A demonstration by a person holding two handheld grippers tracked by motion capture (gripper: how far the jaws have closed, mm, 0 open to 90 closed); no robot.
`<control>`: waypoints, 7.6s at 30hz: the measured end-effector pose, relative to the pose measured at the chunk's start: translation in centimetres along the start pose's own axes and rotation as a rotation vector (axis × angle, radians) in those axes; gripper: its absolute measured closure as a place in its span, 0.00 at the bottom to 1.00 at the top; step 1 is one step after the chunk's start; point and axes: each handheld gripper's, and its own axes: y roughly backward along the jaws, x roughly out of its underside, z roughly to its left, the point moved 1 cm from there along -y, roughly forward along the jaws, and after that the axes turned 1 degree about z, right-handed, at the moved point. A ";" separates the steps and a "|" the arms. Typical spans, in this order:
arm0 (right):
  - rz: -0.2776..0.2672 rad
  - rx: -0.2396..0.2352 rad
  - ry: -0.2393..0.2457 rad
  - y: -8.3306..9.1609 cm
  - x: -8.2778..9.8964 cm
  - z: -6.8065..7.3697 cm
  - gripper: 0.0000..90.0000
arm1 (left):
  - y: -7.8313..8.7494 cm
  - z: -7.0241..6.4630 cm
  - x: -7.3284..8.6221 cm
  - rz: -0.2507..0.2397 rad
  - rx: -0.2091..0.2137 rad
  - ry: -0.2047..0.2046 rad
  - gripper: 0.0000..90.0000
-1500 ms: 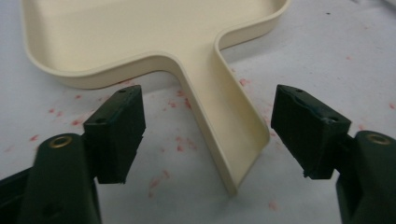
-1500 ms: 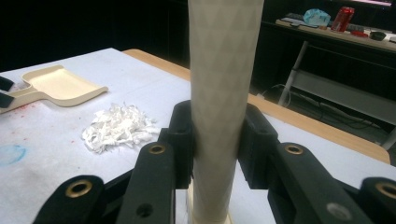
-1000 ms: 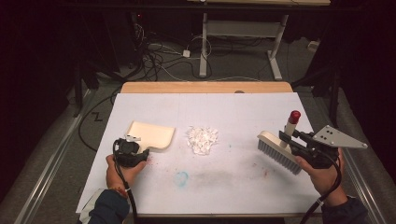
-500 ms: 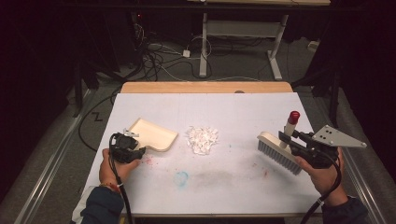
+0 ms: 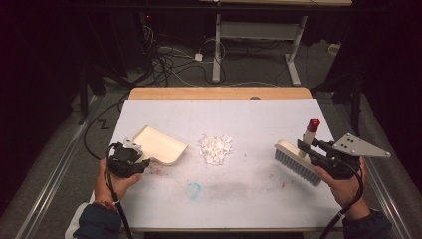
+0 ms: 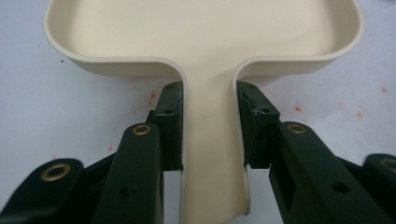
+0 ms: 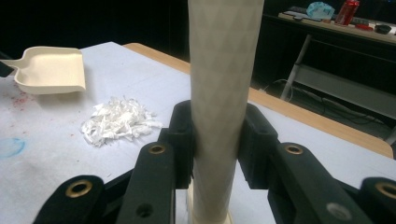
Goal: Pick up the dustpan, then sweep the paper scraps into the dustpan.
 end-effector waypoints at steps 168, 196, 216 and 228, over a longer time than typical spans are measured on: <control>-0.028 -0.188 0.002 -20.7 -4.4 8.9 0.77 | -2.9 -6.7 -0.4 0.205 0.171 -0.273 0.71; -0.081 -0.344 0.047 -19.3 -4.9 17.6 0.78 | -3.6 -7.0 -0.8 0.216 0.169 -0.265 0.71; -0.167 -0.324 0.021 -16.1 -7.9 14.4 0.79 | -3.5 -6.9 -0.6 0.213 0.169 -0.266 0.71; -0.099 -0.288 0.062 -11.0 -6.0 10.3 0.79 | -3.4 -7.0 -0.5 0.217 0.166 -0.265 0.71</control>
